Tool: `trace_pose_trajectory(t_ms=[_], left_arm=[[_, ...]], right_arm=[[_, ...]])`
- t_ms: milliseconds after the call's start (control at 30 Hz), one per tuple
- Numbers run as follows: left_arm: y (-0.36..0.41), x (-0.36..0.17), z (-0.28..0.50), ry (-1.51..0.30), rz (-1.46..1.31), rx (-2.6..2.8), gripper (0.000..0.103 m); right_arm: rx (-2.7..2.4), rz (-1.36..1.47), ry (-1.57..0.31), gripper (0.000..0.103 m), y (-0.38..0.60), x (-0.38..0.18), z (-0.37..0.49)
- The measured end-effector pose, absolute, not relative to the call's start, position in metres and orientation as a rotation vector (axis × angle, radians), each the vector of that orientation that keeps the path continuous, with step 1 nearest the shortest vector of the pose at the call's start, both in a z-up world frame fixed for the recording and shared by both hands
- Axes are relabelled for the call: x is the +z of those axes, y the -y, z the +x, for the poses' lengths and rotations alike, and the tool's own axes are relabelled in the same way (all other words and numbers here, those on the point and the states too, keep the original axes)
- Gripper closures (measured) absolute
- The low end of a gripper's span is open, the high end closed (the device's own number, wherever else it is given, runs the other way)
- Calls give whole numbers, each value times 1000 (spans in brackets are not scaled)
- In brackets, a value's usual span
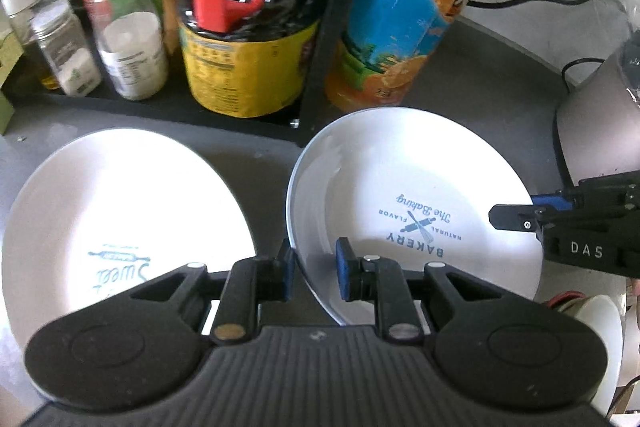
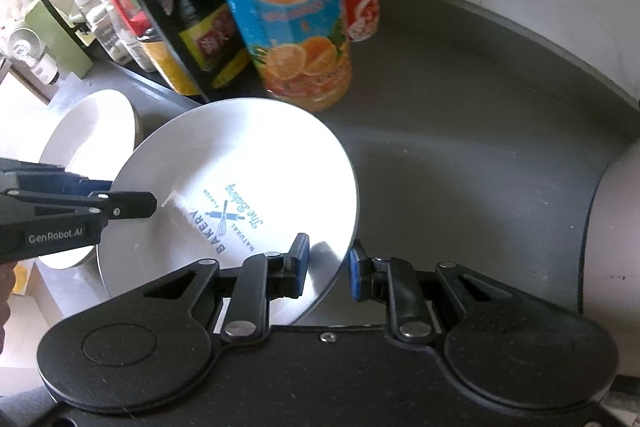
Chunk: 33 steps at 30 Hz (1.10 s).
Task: Organize plates and bowls
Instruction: 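Carry the 'Bakery' plate with both grippers onto the 'Sweet' plate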
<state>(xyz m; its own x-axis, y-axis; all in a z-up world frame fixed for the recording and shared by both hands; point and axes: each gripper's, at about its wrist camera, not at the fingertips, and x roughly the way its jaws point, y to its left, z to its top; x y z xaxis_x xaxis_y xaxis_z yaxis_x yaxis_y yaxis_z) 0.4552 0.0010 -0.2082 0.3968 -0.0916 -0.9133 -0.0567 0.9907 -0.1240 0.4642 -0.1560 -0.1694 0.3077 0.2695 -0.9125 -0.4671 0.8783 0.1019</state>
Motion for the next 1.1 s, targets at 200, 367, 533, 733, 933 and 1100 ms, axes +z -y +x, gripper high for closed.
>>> trace_pose_trajectory(t_ms=[200, 367, 533, 733, 933, 1100], left_arm=[[-24, -196, 437, -1150, -157, 0, 84], [-39, -188, 426, -1147, -166, 13, 84], [-54, -182, 412, -1141, -183, 39, 84], [-68, -176, 402, -1129, -199, 60, 84], [-83, -168, 395, -1114, -228, 78, 84], [-98, -162, 391, -1106, -236, 105, 84]], right_arm=[[533, -198, -1152, 83, 141, -163, 451], [563, -203, -1146, 83, 130, -159, 443], [592, -213, -1142, 83, 116, -157, 437], [613, -214, -1138, 83, 102, -155, 436], [643, -210, -1134, 83, 88, -153, 437], [668, -212, -1132, 83, 73, -152, 438]])
